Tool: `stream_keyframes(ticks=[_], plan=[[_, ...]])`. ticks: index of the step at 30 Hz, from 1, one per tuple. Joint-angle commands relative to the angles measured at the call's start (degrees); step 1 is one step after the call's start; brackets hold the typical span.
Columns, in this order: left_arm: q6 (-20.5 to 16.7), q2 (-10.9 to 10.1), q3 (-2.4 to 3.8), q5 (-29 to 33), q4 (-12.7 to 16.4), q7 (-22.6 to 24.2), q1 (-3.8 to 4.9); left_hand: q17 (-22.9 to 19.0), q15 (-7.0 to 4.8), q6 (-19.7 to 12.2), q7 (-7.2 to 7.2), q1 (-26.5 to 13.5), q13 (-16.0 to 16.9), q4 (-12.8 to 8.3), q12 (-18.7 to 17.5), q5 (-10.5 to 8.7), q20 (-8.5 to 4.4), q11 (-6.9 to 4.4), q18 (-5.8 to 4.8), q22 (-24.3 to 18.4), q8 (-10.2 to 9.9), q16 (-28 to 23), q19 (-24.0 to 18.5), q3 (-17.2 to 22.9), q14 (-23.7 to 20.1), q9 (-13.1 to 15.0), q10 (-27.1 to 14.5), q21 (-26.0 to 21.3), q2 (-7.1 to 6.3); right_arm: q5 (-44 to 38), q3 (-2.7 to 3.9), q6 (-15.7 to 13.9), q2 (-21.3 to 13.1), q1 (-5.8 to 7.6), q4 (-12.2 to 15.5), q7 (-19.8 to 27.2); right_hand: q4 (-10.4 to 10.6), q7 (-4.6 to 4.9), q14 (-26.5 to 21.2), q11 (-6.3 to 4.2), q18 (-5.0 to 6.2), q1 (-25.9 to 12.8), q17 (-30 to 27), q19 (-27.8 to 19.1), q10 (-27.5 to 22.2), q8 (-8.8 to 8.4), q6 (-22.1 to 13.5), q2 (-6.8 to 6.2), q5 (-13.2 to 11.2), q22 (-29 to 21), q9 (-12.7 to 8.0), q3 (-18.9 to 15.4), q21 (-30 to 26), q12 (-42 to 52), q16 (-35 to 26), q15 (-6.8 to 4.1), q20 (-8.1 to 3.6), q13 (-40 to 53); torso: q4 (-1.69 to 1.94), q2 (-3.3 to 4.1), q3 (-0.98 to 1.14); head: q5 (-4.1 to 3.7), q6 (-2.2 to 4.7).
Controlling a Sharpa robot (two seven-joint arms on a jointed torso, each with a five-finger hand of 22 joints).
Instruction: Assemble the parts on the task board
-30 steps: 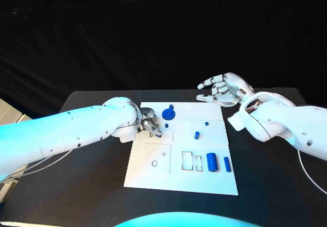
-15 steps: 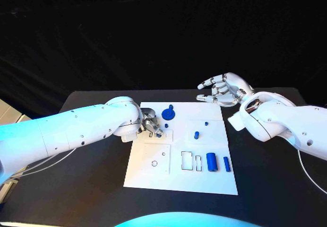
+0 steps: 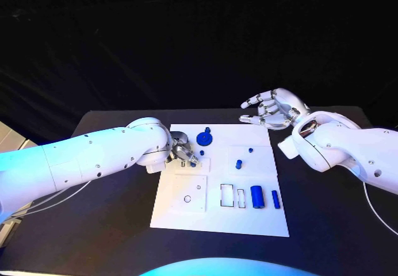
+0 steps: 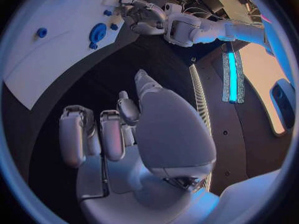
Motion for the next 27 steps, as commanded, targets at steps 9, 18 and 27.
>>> stream_keyframes(ticks=[9, 18, 27], plan=[[-0.7, -1.0, 0.03, 0.2, 0.5, -0.1, -0.41, 15.1, -0.34, 1.6, 0.16, 0.4, 1.0, 9.1, 0.4, -9.61, -0.24, -0.04, -0.59, 2.7, -0.9, 0.2, 0.2, -10.5, 6.0, -0.4, 0.2, -0.4, -2.07, -0.1, 0.01, 0.2, -0.1, -0.03, 0.1, 0.4, 0.3, -0.05, 3.2, -0.16, 0.94, -0.5, 5.6, 1.1, 0.0, 0.37, -0.2, 0.45, 0.1, 10.9, 0.1, -0.2, -0.6, -0.3, -0.3, 0.09, 0.17, -0.4, 0.00, 0.05, -0.05, -0.02, 0.33], [-3.0, -1.4, 0.19, 0.4, 0.6, 0.4, -0.46, 15.1, -0.39, 2.0, 0.08, 0.3, 1.5, 10.4, 0.6, -15.03, -0.26, -0.08, -0.58, 2.7, -0.9, 0.2, 0.3, -14.5, 6.0, -0.3, 0.5, -0.5, -1.38, 0.0, 0.00, -0.2, -0.1, -0.20, 0.0, 0.5, 0.3, -0.04, 3.1, -0.15, 1.04, -0.7, 5.3, 0.9, -0.3, 0.37, -0.3, 0.47, 0.1, 10.7, 0.1, -0.3, -1.0, -0.7, -0.4, 0.10, 0.17, -0.7, -0.01, 0.06, -0.16, -0.11, 0.63], [-4.8, -2.5, 1.37, 3.1, 1.6, 1.2, -0.47, 15.1, -0.41, 2.0, 0.04, -0.4, 1.5, 10.5, 0.3, -19.61, -0.30, -0.10, -0.55, 2.7, -0.8, 0.2, 0.2, -19.2, 6.0, -0.2, 0.5, -0.6, 0.12, 0.2, 0.00, -0.4, -0.1, -0.43, -0.4, 0.4, 0.4, -0.03, 3.1, -0.15, 1.08, -0.8, 5.3, 0.8, -0.4, 0.37, -0.3, 0.48, 0.1, 10.6, 0.1, -0.3, -1.2, -0.8, -0.5, 0.11, 0.18, -0.8, 0.07, -0.07, -0.10, -0.08, 0.87]])
